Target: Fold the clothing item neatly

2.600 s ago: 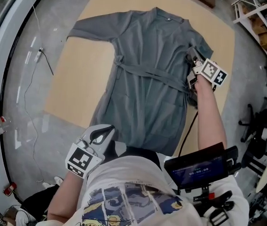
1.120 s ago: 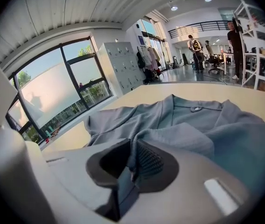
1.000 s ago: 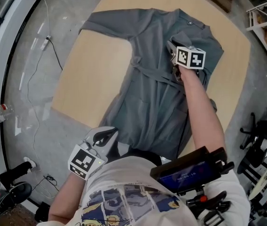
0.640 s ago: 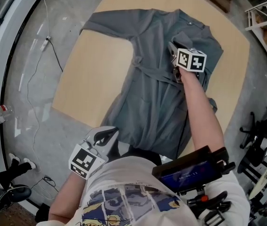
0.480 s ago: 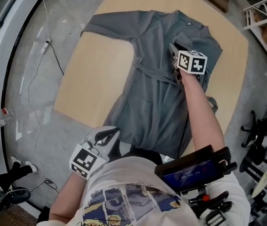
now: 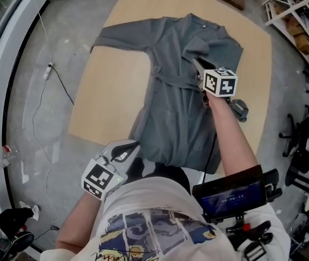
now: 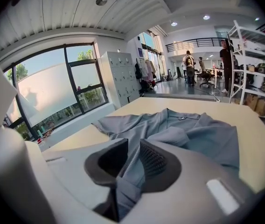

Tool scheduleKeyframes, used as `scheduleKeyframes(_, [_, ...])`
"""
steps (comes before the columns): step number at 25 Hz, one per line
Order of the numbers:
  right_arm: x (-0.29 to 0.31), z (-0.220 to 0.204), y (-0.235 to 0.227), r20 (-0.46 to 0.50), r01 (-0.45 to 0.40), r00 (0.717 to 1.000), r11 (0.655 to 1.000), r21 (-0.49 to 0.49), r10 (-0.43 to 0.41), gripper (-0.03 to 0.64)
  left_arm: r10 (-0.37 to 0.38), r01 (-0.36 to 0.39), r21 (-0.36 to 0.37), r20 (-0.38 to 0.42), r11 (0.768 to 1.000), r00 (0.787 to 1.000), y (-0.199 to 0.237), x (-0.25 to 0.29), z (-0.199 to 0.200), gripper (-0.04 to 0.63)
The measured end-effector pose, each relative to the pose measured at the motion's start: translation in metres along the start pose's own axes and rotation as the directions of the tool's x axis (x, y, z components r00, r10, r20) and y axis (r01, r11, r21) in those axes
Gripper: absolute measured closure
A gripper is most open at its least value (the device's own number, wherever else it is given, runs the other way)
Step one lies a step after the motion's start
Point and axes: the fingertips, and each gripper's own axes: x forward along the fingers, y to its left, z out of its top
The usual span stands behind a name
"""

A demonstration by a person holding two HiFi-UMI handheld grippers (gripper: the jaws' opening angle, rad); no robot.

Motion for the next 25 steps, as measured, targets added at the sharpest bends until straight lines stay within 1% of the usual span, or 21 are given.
scheduleKeyframes(6, [-0.07, -0.025, 0.054, 0.032, 0.035, 0.999, 0.999, -0.015, -0.034, 0.549, -0.055, 0.054, 0.069, 0.012, 0.996, 0.998, -0.005, -0.031, -0.006, 0.588])
scheduleKeyframes(8, [-0.086, -0.037, 0.06, 0.047, 0.047, 0.998, 0.999, -0.009, -0.047, 0.549, -0.079, 0.077, 0.082, 0.019, 0.994, 0.997, -0.004, -0.027, -0.007, 0.588])
scheduleKeyframes(11, [-0.11, -0.062, 0.067, 0.063, 0.052, 0.997, 0.999, 0.011, -0.052, 0.549, -0.107, 0.106, 0.091, 0.01, 0.99, 0.994, -0.005, -0.015, -0.016, 0.588])
scheduleKeyframes(14, [-0.144, -0.082, 0.088, 0.069, 0.052, 0.996, 0.998, 0.018, -0.054, 0.549, -0.125, 0.124, 0.099, 0.004, 0.987, 0.992, -0.013, -0.016, -0.02, 0.589])
scheduleKeyframes(16, [-0.17, -0.091, 0.106, 0.071, 0.048, 0.996, 0.999, 0.014, -0.049, 0.549, -0.123, 0.122, 0.098, 0.01, 0.988, 0.992, -0.02, -0.022, -0.02, 0.589])
scheduleKeyframes(19, [-0.197, -0.1, 0.125, 0.078, 0.021, 0.997, 1.0, -0.004, -0.021, 0.549, -0.092, 0.089, 0.087, 0.032, 0.992, 0.995, -0.025, -0.021, -0.016, 0.588])
scheduleKeyframes(21, [-0.211, -0.111, 0.132, 0.081, 0.008, 0.997, 1.0, -0.009, -0.007, 0.549, -0.072, 0.069, 0.073, 0.038, 0.995, 0.997, -0.026, -0.015, -0.013, 0.588])
scheduleKeyframes(23, [-0.228, -0.127, 0.134, 0.083, 0.006, 0.997, 1.0, 0.012, -0.007, 0.549, -0.062, 0.06, 0.055, 0.036, 0.997, 0.997, -0.029, -0.008, -0.011, 0.588])
scheduleKeyframes(25, [-0.241, -0.139, 0.135, 0.081, -0.008, 0.997, 1.0, 0.015, 0.006, 0.549, -0.035, 0.033, 0.029, 0.046, 0.999, 0.998, -0.028, -0.002, -0.006, 0.588])
